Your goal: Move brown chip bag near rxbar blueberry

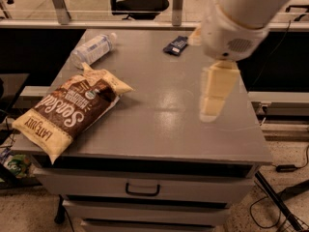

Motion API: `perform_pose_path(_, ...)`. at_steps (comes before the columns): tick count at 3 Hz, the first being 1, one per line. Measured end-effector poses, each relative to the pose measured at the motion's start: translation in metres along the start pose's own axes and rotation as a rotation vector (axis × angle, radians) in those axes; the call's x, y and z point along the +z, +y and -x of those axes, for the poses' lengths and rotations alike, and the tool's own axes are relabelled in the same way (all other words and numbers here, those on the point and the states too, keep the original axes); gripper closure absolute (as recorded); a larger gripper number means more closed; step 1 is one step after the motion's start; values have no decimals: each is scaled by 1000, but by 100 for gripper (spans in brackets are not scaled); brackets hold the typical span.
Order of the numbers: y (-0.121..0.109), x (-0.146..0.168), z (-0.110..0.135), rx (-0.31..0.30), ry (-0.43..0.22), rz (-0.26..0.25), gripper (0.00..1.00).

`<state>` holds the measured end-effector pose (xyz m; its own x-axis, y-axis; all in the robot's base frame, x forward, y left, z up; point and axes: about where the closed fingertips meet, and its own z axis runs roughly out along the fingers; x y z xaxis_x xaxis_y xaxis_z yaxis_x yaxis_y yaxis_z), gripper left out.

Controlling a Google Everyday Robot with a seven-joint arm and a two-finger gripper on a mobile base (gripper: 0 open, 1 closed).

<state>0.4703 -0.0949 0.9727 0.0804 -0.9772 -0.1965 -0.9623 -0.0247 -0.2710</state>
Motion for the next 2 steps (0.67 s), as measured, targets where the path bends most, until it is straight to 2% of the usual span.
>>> perform_pose_path(2, -2, 58, 124, -240, -92, 47, 0)
